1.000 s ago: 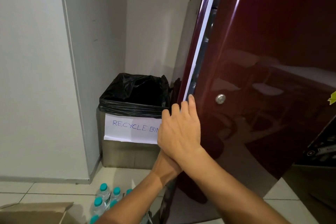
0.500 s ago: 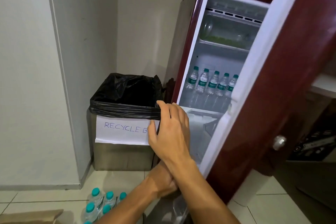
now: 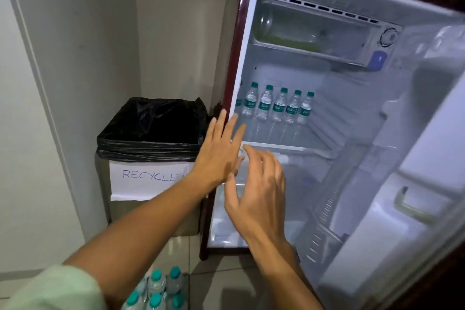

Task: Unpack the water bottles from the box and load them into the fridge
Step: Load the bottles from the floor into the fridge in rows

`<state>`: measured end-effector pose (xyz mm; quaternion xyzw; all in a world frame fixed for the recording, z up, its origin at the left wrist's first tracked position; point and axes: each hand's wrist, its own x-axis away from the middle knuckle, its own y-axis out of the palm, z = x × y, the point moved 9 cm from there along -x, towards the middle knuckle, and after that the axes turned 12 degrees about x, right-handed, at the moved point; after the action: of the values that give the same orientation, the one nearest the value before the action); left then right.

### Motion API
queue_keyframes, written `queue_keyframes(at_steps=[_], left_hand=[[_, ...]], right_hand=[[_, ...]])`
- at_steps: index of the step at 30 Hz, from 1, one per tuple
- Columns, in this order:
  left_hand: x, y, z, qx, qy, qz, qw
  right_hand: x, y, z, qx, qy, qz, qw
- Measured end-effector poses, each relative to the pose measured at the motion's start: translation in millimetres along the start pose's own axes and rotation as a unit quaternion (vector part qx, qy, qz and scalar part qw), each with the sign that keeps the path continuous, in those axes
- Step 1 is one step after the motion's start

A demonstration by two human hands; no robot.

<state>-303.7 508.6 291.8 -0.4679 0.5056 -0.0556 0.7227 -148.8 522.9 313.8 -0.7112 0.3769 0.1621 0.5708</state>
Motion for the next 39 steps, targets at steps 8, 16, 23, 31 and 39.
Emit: queue_keyframes(at_steps=[8, 16, 23, 31, 39], left_hand=[[-44.8, 28.7, 18.9, -0.174, 0.116, -0.079, 0.975], [-35.5, 54.6, -4.0, -0.213, 0.143, -0.084, 0.963], [-33.3, 58.4, -2.5, -0.206, 0.160, -0.083, 0.962], [-28.7, 64.9, 0.4, -0.177, 0.087, -0.068, 0.978], [-31.5, 65.8, 7.0, -0.179, 0.002, -0.083, 0.980]], right_hand=[[19.5, -41.9, 33.1, 0.040, -0.055, 0.030, 0.997], [43.9, -88.7, 98.4, 0.147, -0.013, 0.062, 0.987], [37.2, -103.7, 147.3, 0.213, 0.073, 0.039, 0.974], [-6.4, -115.3, 209.0, 0.414, 0.145, -0.012, 0.899], [-45.1, -94.9, 268.7, 0.426, 0.165, -0.106, 0.883]])
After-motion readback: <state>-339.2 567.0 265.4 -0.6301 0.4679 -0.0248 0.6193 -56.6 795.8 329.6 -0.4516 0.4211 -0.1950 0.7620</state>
